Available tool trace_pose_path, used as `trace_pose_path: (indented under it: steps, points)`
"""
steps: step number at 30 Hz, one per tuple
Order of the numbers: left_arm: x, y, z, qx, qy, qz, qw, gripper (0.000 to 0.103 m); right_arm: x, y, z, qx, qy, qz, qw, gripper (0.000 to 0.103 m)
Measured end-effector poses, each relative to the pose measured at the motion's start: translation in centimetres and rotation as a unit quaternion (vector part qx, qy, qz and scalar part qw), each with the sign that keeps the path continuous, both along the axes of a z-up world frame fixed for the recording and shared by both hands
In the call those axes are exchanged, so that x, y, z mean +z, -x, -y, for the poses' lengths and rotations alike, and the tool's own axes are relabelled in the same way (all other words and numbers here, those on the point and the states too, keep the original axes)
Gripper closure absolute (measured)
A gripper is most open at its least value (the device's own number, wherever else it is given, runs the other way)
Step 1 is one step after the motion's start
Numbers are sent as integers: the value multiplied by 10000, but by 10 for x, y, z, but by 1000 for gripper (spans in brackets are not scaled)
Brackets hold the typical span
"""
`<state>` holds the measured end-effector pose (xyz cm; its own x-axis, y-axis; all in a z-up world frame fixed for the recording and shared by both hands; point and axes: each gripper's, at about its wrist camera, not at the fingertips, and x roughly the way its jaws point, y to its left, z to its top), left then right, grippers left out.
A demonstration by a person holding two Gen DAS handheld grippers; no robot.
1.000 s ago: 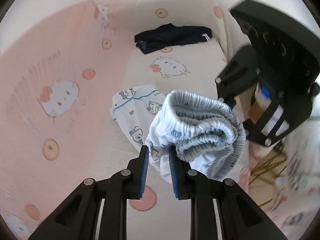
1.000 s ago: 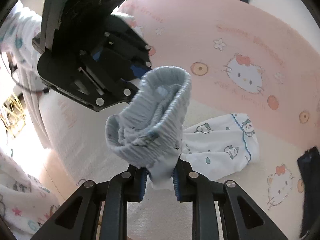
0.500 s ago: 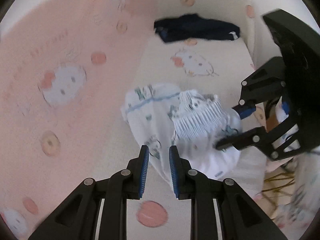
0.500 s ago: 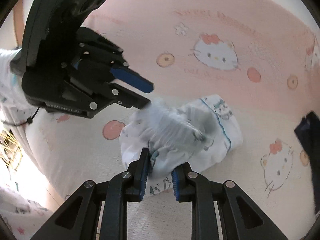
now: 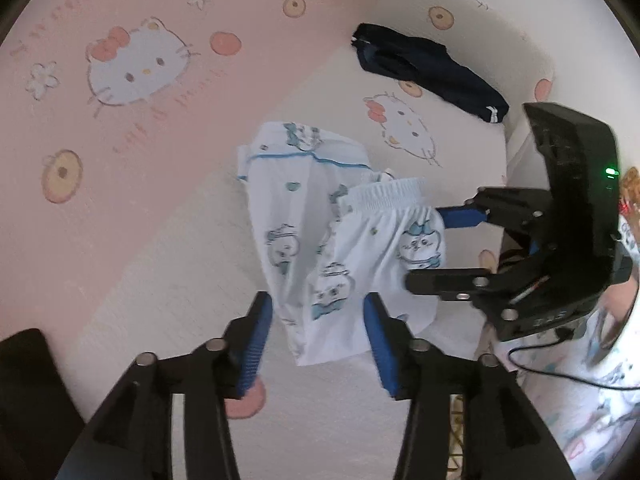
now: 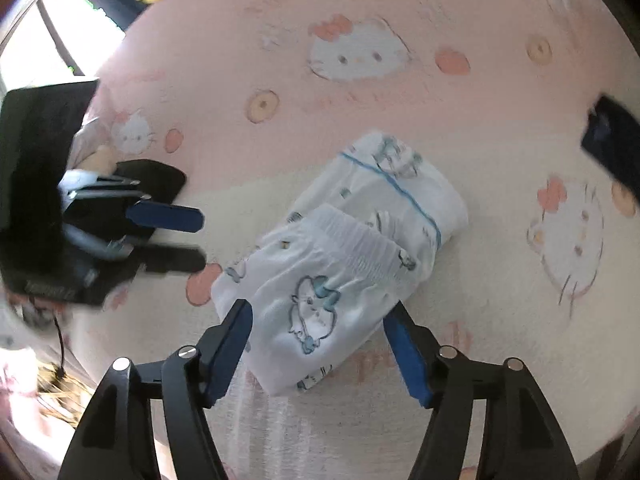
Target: Fold clothes
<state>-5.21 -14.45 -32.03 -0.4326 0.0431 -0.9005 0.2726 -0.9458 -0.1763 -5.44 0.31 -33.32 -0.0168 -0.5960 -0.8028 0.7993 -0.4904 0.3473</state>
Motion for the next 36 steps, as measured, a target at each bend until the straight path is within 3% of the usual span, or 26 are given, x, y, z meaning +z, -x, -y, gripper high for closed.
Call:
trace_pose_path:
  steps: [3,6,9,15,22,25,27,30,36]
  points:
    - [-5,9,-3,-14,-190,-10,9998,58,-8,8,-14,-392,39,513,9979,35]
    - [-13,16,-4,-64,-375,4,9993,58,-15,21,-30,-775,493,1206,9884,31]
    - [-21,19,-2,-31,-577,-34,9983,58,-22,29,-37,-929,844,1584,9794,30]
    - [-32,23,8,257,-941,-202,9950,58,-48,44,-32,-1193,1185,2135,9624,30]
    - [-46,31,8,465,-1302,-191,9902,58,-66,53,-20,-1289,1541,2399,9498,30]
    - [-39,27,7,621,-1283,-375,9891,59,-57,53,-21,-1284,1685,2322,9493,44]
    - [-29,23,7,751,-1235,-562,9879,59,-42,52,-16,-1103,1794,2084,9551,59]
    - [-12,17,11,945,-1179,-837,9850,71,-17,48,-6,-708,1889,1688,9648,63]
    - [-2,28,18,1003,-773,-813,9886,73,0,52,14,-263,1487,1244,9807,64]
